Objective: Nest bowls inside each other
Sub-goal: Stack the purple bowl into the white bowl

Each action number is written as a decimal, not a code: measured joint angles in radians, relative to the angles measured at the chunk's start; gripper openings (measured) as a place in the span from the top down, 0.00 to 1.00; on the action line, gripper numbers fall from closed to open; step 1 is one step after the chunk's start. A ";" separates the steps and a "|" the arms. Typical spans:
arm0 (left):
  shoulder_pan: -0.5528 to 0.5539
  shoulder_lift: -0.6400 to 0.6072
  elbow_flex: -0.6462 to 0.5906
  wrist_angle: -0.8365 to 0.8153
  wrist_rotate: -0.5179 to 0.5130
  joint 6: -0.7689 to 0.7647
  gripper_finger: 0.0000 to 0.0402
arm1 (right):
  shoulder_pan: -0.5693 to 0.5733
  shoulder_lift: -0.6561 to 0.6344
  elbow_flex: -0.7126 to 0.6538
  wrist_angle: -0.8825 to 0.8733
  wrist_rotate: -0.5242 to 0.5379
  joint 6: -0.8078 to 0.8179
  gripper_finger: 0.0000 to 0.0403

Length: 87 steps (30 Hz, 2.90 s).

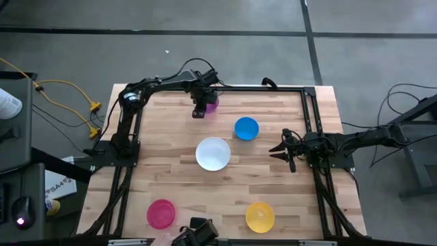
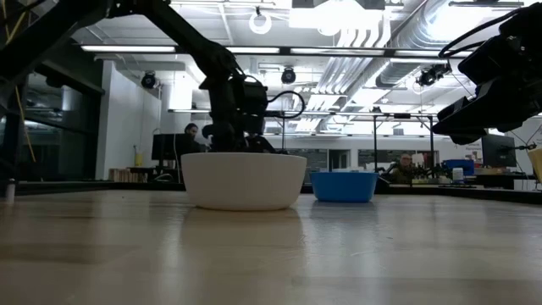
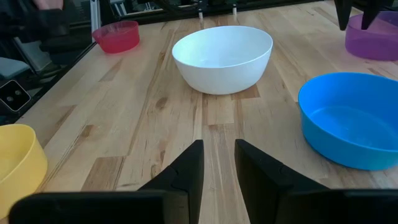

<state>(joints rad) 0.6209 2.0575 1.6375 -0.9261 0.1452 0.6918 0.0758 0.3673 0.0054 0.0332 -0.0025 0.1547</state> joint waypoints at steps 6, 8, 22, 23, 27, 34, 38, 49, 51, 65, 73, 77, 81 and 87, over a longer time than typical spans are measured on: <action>0.000 0.001 0.000 -0.002 -0.007 -0.016 0.61 | 0.000 0.000 0.000 0.000 0.000 0.000 0.79; 0.000 0.001 0.000 -0.004 -0.007 -0.025 0.61 | 0.000 0.000 0.000 0.000 0.000 0.000 0.79; -0.005 0.042 -0.001 -0.007 -0.009 -0.069 0.61 | 0.000 0.000 0.000 0.000 0.000 0.000 0.79; -0.007 0.042 -0.001 -0.002 -0.010 -0.068 0.61 | 0.000 0.000 0.000 0.000 0.000 0.000 0.79; -0.007 0.042 -0.001 0.004 -0.017 -0.069 0.61 | 0.000 0.000 0.000 0.000 0.000 0.000 0.79; -0.006 0.042 -0.001 0.016 -0.022 -0.071 0.69 | 0.000 0.000 0.000 0.000 0.000 0.000 0.79; -0.006 0.042 -0.001 0.013 -0.022 -0.073 0.80 | 0.000 0.000 0.000 0.000 0.000 0.000 0.79; -0.006 0.039 0.000 0.017 -0.028 -0.076 0.98 | 0.000 0.000 0.000 0.000 0.000 0.000 0.79; -0.006 0.039 0.000 0.017 -0.028 -0.076 0.99 | 0.000 0.000 0.000 0.000 0.000 0.000 0.79; -0.008 0.035 0.000 -0.006 -0.032 -0.096 1.00 | 0.000 0.000 0.000 0.000 0.000 0.000 0.79; -0.051 -0.026 -0.002 -0.027 -0.099 -0.122 1.00 | 0.000 0.000 0.000 0.000 0.000 0.000 0.79; -0.077 -0.054 -0.002 -0.051 -0.103 -0.145 1.00 | 0.000 0.000 0.000 0.000 0.000 0.000 0.79; -0.106 -0.082 -0.002 -0.074 -0.115 -0.189 1.00 | 0.000 0.000 0.000 0.000 0.000 0.000 0.79; -0.186 -0.131 -0.002 -0.095 -0.163 -0.257 1.00 | 0.000 0.000 0.000 0.000 0.000 0.000 0.79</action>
<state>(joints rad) 0.4350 1.9261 1.6356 -1.0215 -0.0178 0.4346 0.0761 0.3672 0.0055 0.0331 -0.0025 0.1548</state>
